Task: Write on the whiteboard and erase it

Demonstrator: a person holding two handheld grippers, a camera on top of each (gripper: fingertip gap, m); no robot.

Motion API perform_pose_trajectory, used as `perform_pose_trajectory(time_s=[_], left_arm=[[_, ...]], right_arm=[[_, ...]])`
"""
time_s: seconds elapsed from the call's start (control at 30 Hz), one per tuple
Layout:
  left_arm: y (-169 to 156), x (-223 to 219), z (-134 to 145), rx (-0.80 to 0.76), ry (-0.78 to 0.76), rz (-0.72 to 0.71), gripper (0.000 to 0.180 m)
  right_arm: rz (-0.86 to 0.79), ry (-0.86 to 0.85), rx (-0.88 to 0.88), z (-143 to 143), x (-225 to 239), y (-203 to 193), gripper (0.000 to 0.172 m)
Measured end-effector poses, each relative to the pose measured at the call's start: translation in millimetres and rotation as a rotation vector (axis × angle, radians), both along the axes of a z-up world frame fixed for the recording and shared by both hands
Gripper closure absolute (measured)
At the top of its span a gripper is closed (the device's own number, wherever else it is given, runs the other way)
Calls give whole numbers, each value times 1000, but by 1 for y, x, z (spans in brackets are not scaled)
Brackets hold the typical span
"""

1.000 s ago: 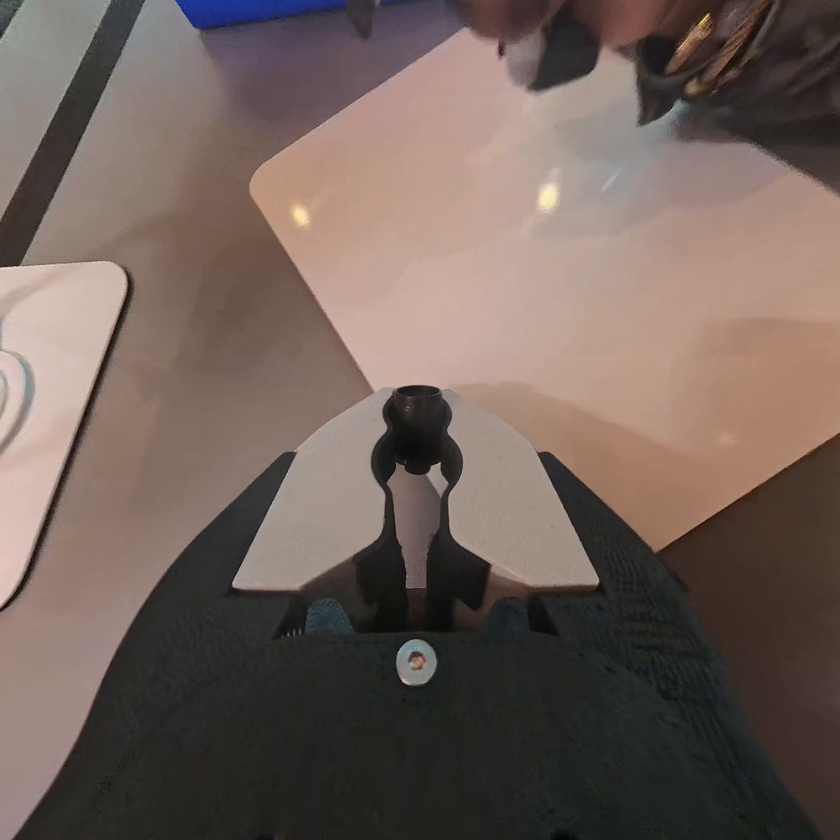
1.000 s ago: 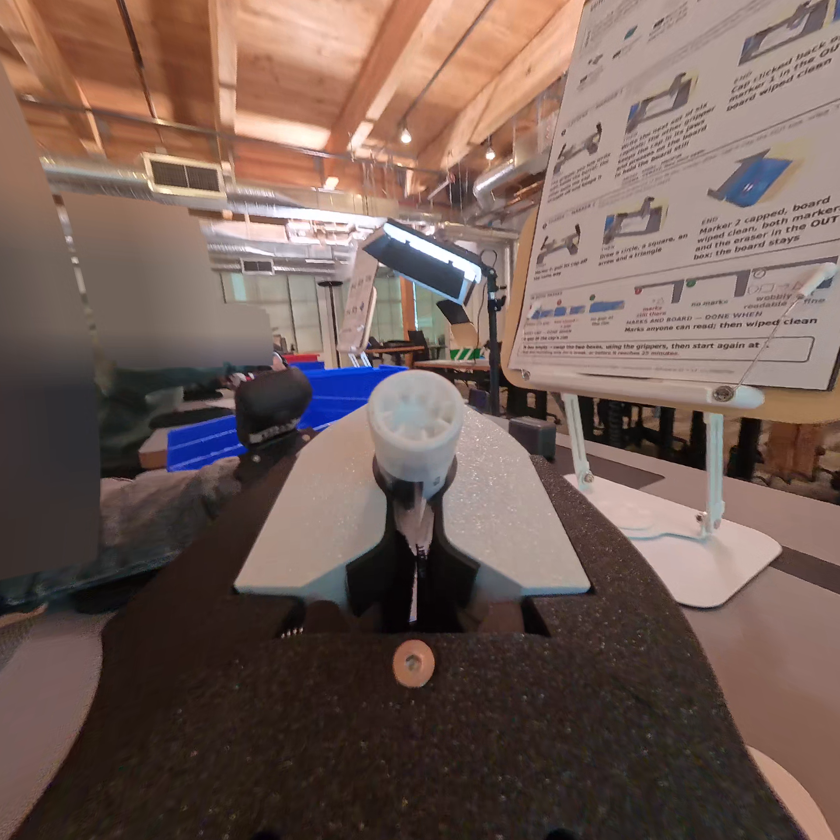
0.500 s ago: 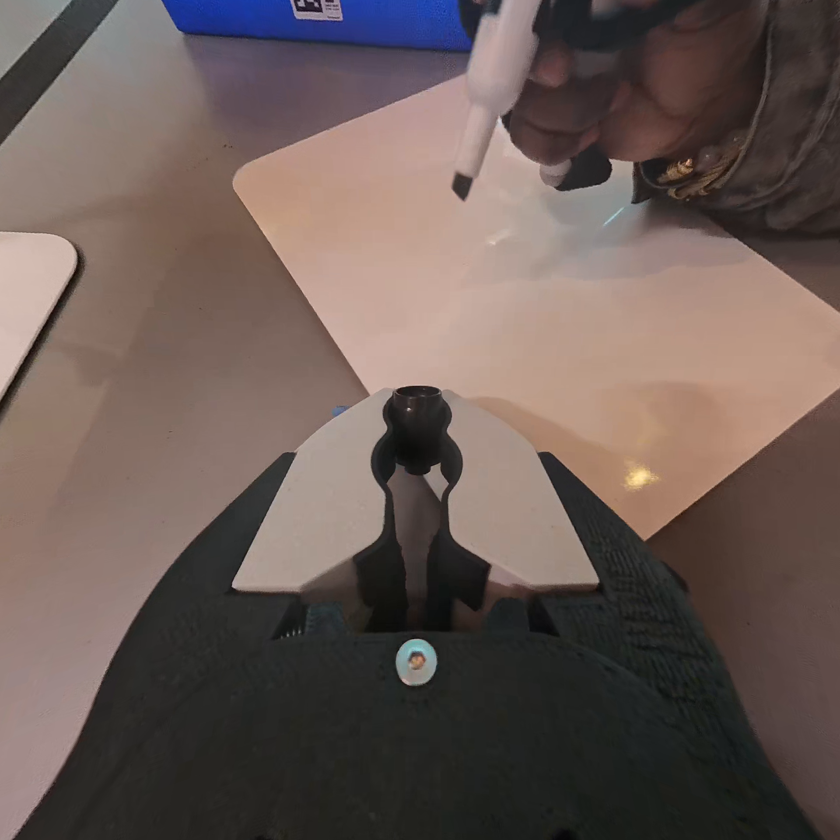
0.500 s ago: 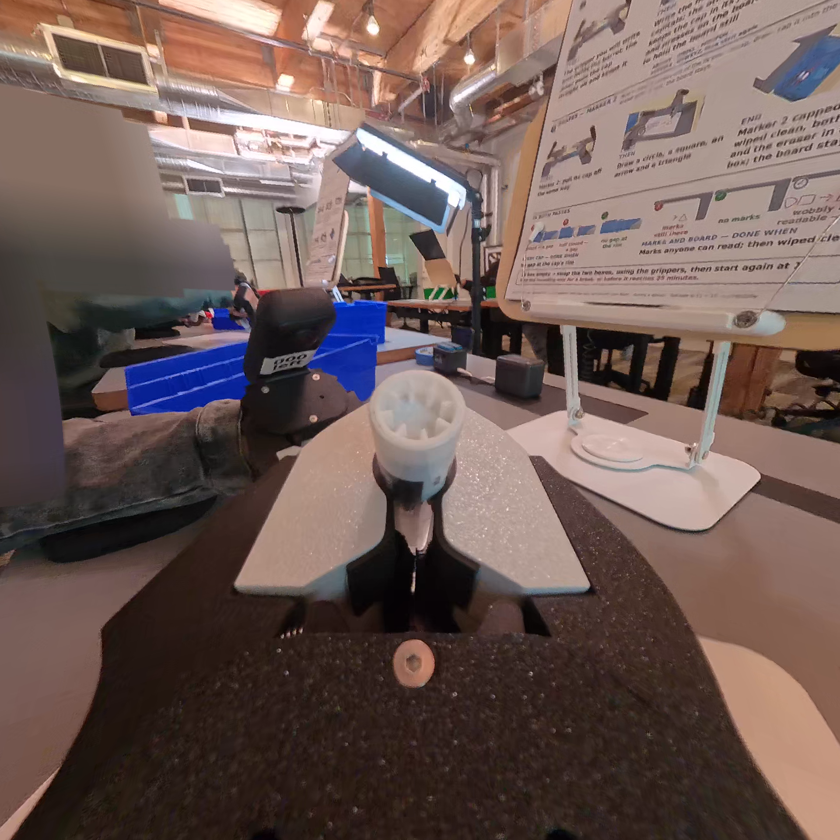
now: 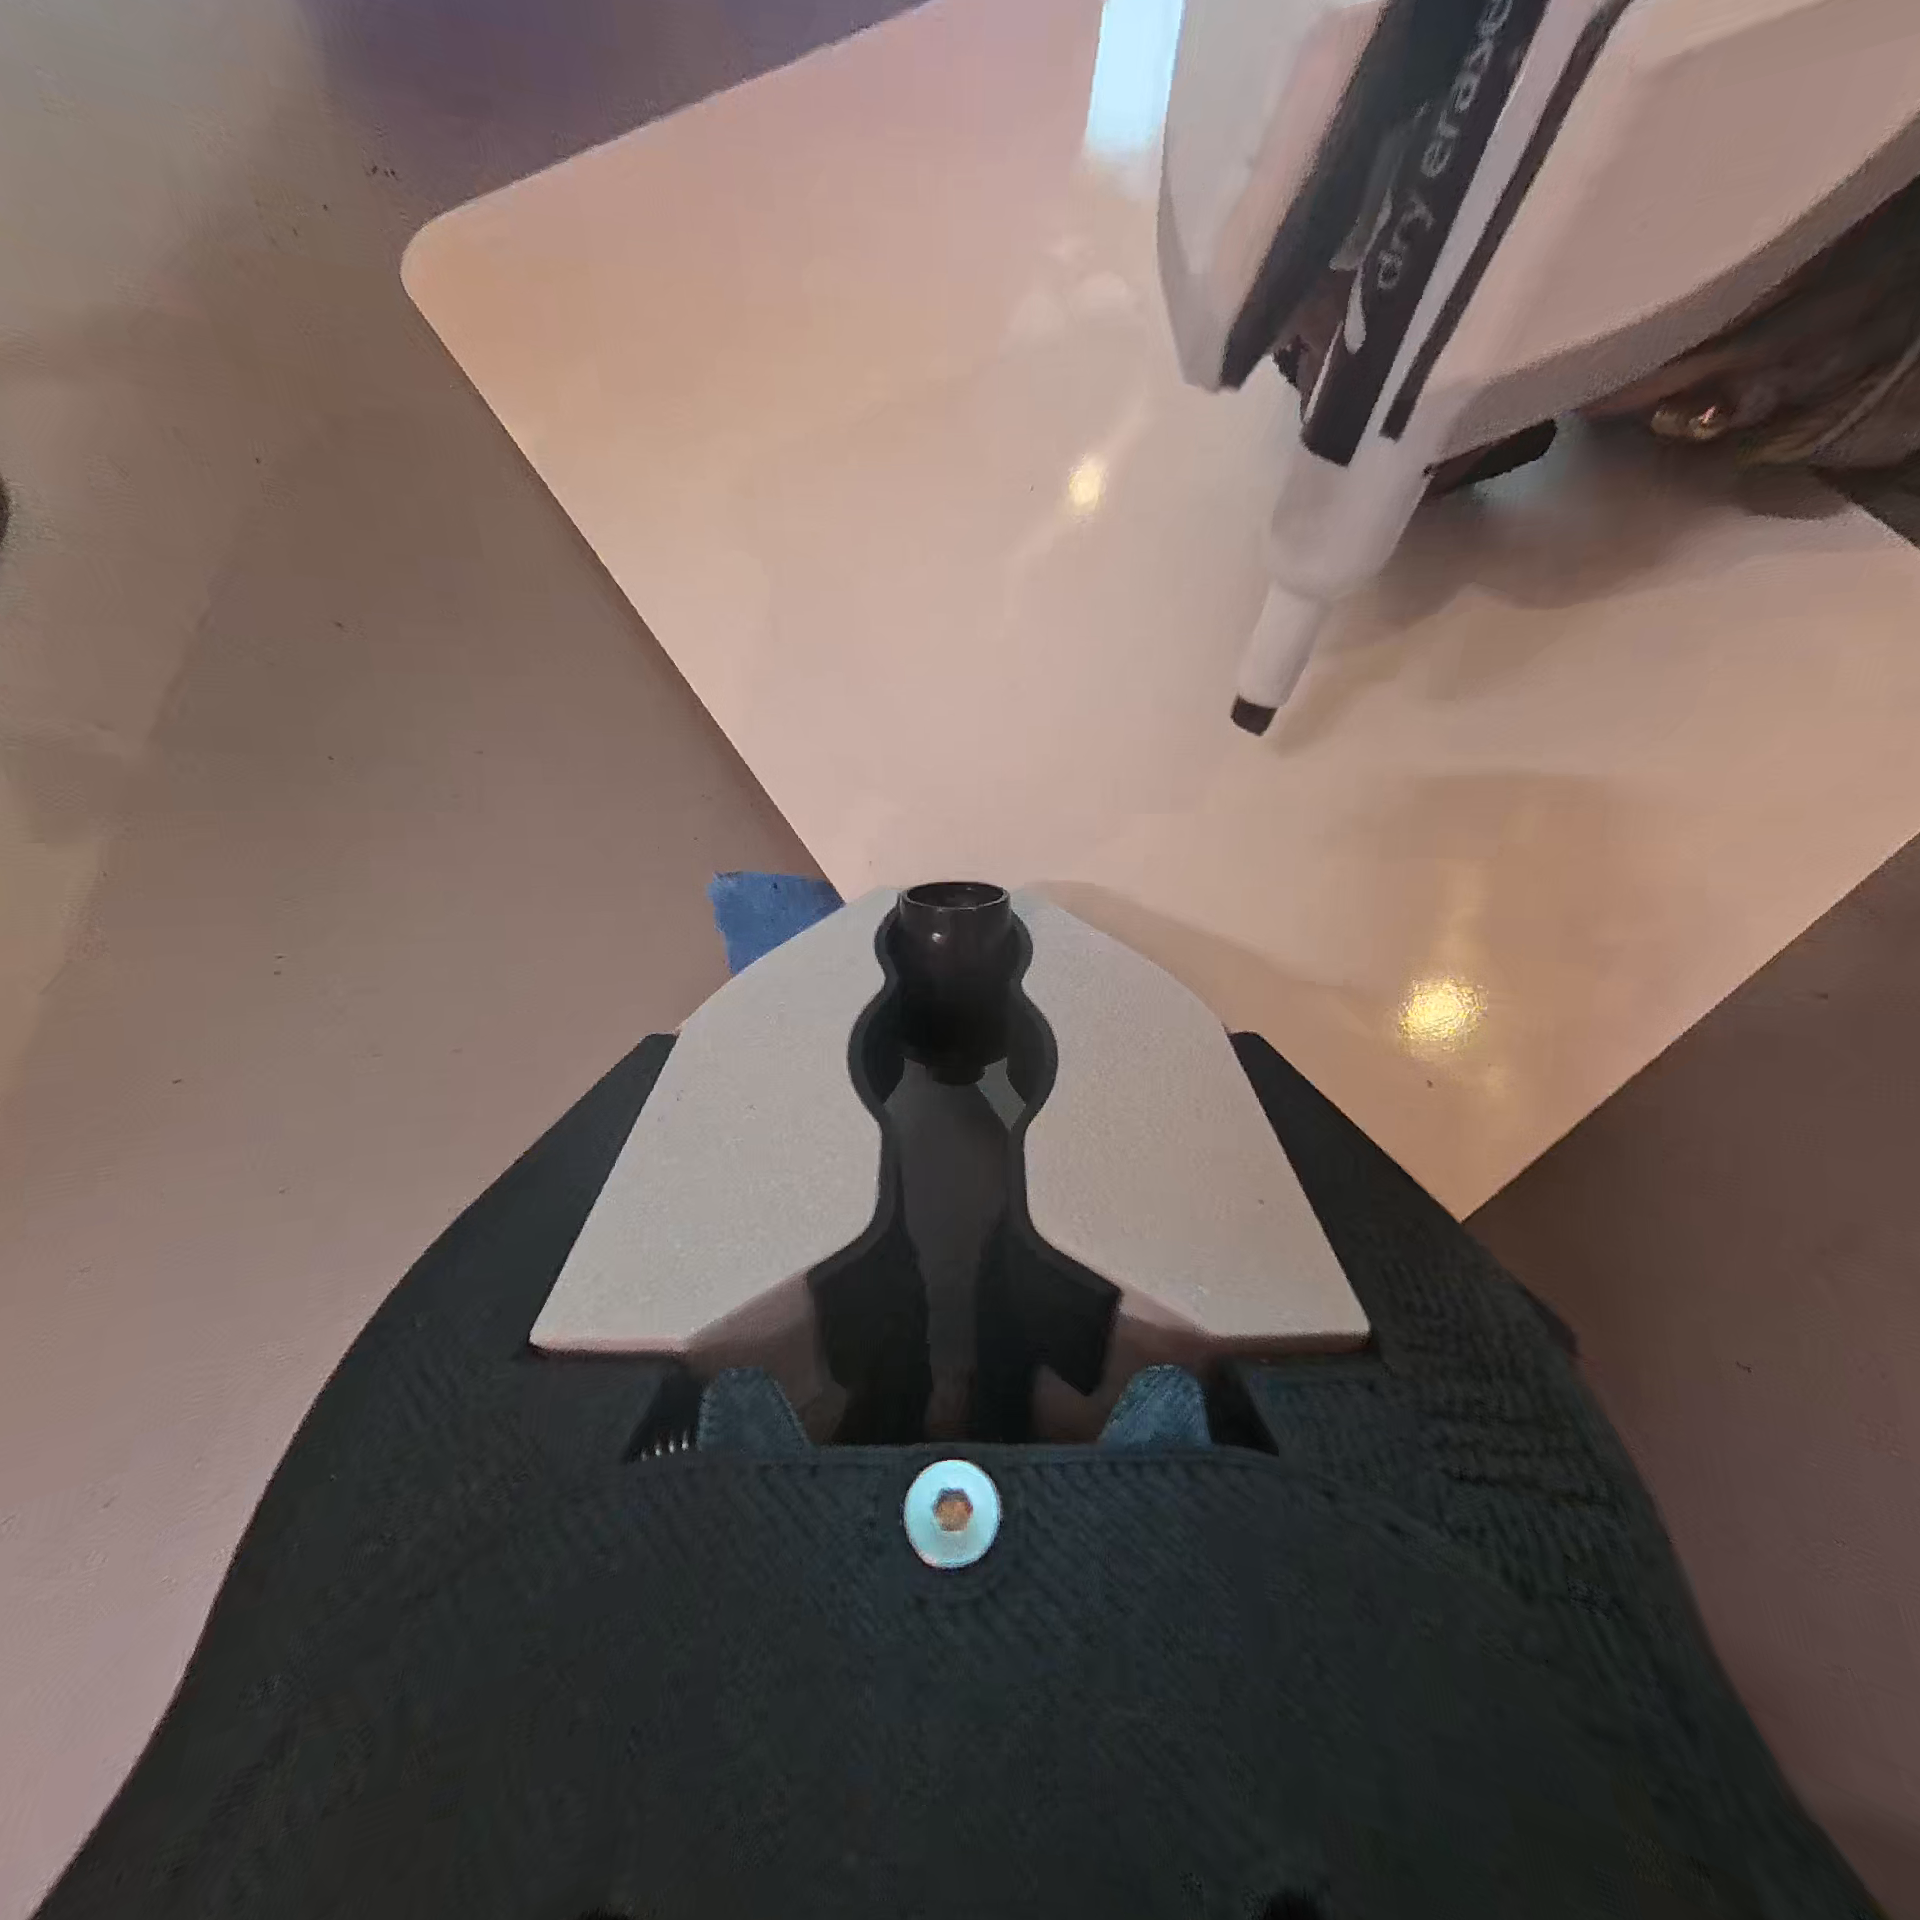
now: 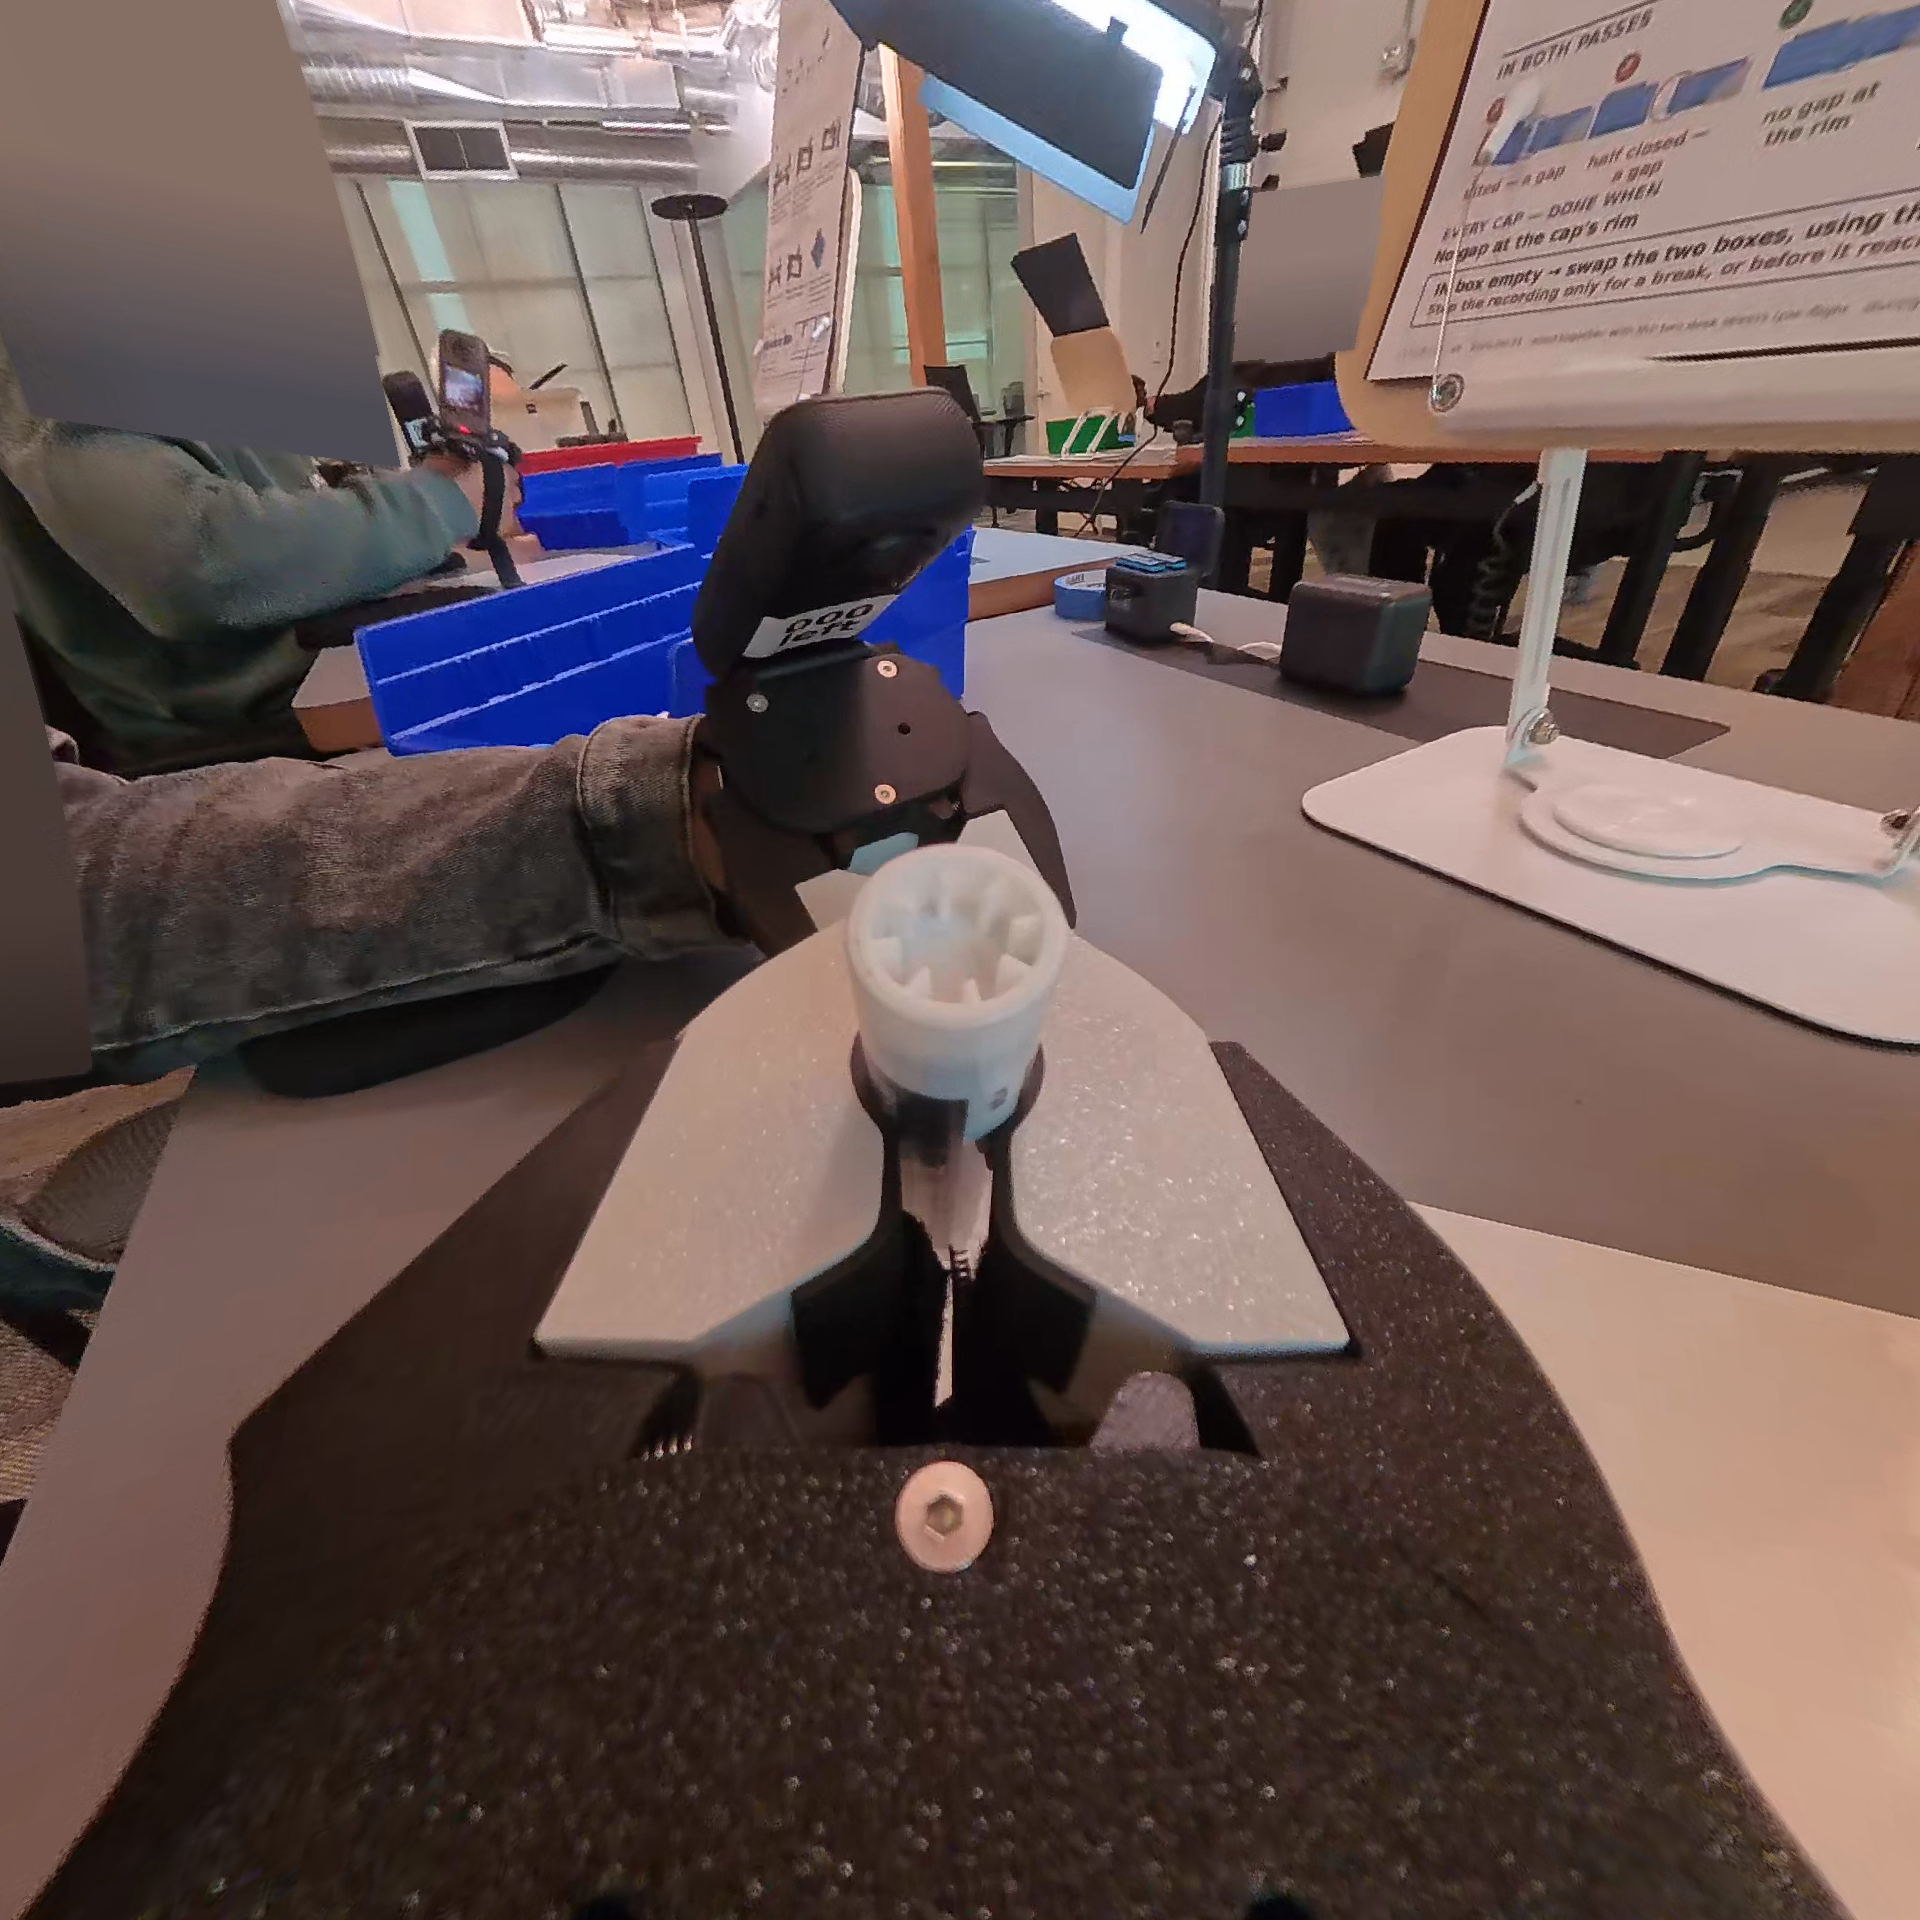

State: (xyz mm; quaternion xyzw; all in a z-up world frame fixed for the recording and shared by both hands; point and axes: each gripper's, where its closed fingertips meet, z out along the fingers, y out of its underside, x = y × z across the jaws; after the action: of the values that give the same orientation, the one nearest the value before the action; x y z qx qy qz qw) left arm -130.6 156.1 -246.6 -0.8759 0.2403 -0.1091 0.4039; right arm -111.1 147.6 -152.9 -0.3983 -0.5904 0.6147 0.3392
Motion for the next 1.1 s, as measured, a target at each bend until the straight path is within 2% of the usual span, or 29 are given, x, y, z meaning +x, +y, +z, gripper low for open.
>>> perform_pose_trajectory(time_s=[0.23,0.5,0.83,1.1], left_arm=[[-1,1,-2,-18,-16,-11,166],[-1,1,-2,-30,-34,-12,166],[-1,2,-2,-26,-28,-11,166],[-1,2,-2,-29,-33,-11,166]], right_arm=[[20,-5,16,-1,2,-7,160],[-54,18,5,4,10,-15,160],[-6,-107,74,-15,5,-54,160],[-18,-180,159,-30,5,-62,160]])
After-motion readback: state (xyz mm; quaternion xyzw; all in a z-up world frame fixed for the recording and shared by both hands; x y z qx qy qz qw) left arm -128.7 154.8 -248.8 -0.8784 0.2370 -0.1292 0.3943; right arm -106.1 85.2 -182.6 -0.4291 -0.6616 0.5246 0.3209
